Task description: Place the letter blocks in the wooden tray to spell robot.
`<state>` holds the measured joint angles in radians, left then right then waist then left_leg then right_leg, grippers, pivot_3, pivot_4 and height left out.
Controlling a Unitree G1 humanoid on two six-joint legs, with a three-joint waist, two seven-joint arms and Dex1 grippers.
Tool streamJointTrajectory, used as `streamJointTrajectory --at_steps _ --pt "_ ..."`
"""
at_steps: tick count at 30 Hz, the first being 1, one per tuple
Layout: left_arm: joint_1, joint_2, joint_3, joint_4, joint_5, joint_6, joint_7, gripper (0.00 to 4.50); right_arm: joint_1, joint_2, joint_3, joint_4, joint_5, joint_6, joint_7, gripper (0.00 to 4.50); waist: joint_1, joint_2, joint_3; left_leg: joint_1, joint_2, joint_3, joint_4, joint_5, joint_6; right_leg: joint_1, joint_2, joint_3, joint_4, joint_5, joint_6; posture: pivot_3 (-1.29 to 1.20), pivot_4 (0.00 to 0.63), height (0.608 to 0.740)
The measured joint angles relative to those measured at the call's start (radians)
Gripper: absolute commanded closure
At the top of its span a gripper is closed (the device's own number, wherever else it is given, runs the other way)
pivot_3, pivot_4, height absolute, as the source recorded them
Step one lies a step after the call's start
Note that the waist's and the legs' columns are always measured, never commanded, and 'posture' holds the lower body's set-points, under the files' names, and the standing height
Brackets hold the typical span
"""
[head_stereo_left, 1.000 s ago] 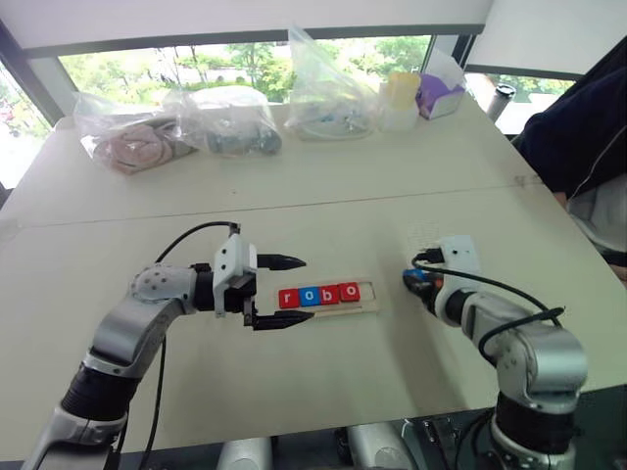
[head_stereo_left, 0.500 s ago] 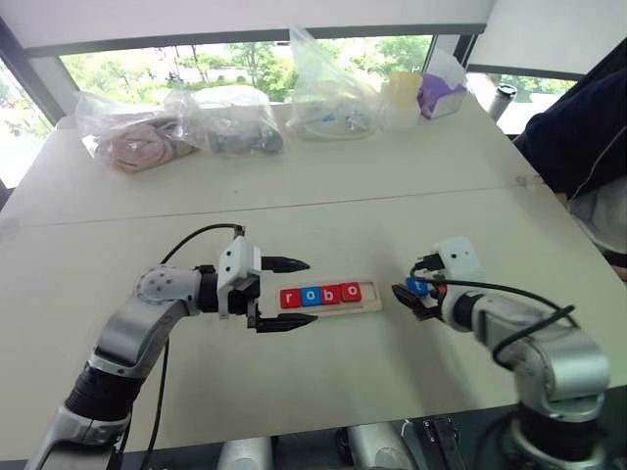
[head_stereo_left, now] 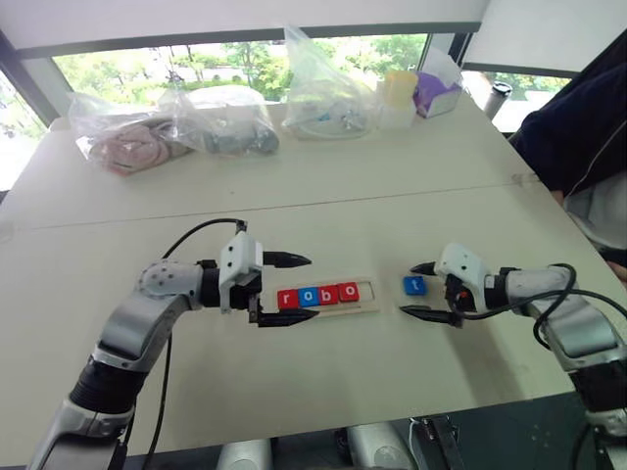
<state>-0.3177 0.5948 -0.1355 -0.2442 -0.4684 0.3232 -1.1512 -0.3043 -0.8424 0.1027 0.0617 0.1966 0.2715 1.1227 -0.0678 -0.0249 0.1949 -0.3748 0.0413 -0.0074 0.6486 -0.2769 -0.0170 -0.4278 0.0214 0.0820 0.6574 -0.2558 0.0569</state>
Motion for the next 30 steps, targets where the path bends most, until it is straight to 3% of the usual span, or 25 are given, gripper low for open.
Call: streamJointTrajectory --at_steps 3,4,6,11,12,22,26,30 --pt "0.004 0.001 0.001 -0.004 0.000 0.000 0.003 0.00 -0.029 0.001 0.011 0.064 -0.007 -0.055 0.034 0.03 0.001 0.000 0.000 0.000 0.000 0.000 0.000 0.000 0.000 0.001 0.000 0.000 0.000 0.000 0.000 0.00 0.150 0.740" --pt "0.009 0.002 0.002 -0.007 0.000 0.000 0.003 0.00 -0.036 0.001 0.013 0.082 -0.009 -0.073 0.045 0.27 0.001 0.000 0.000 0.000 0.000 0.000 0.001 0.000 0.000 0.001 0.000 0.000 0.000 0.000 -0.001 0.00 0.150 0.740" --pt "0.016 0.004 0.002 -0.017 -0.001 0.002 0.004 0.00 -0.046 0.001 0.016 0.108 -0.011 -0.098 0.063 0.89 0.003 0.000 0.000 0.000 0.000 0.000 0.001 0.000 0.000 0.001 0.000 0.000 0.000 0.001 -0.001 0.00 0.150 0.740" --pt "0.035 0.033 0.005 -0.039 -0.013 0.015 -0.002 0.00 -0.055 0.001 0.024 0.126 -0.021 -0.127 0.082 3.16 0.004 0.000 0.000 0.001 0.000 0.000 0.002 0.000 0.000 0.002 -0.001 0.000 0.000 0.000 -0.001 0.00 0.150 0.740" --pt "0.039 0.043 0.006 -0.042 -0.016 0.015 -0.008 0.00 -0.058 0.001 0.024 0.130 -0.022 -0.127 0.083 3.28 0.004 0.000 0.000 0.001 0.000 0.000 0.002 0.000 0.000 0.002 0.000 0.000 0.000 0.000 -0.001 0.00 0.150 0.740" --pt "0.023 0.059 0.009 -0.034 -0.021 0.015 -0.027 0.00 -0.095 0.001 0.027 0.015 -0.016 -0.032 0.091 3.28 0.003 0.000 0.000 0.001 0.000 0.000 0.002 0.000 0.000 0.001 0.000 0.000 0.001 0.001 -0.001 0.00 0.150 0.740" --pt "0.008 0.047 0.008 -0.032 -0.021 0.013 -0.027 0.00 -0.120 0.025 0.081 -0.107 -0.007 0.016 0.122 3.28 0.002 0.000 0.000 0.001 0.000 -0.001 0.001 0.000 0.000 0.001 0.000 -0.001 0.002 0.001 -0.001 0.00 0.150 0.740" --pt "0.008 0.045 0.008 -0.031 -0.021 0.013 -0.027 0.00 -0.137 0.045 0.130 -0.089 -0.030 0.006 0.126 3.28 0.005 0.000 0.000 0.000 0.000 -0.001 0.002 0.000 0.000 0.001 0.000 -0.001 0.002 0.001 -0.001 0.00 0.150 0.740"
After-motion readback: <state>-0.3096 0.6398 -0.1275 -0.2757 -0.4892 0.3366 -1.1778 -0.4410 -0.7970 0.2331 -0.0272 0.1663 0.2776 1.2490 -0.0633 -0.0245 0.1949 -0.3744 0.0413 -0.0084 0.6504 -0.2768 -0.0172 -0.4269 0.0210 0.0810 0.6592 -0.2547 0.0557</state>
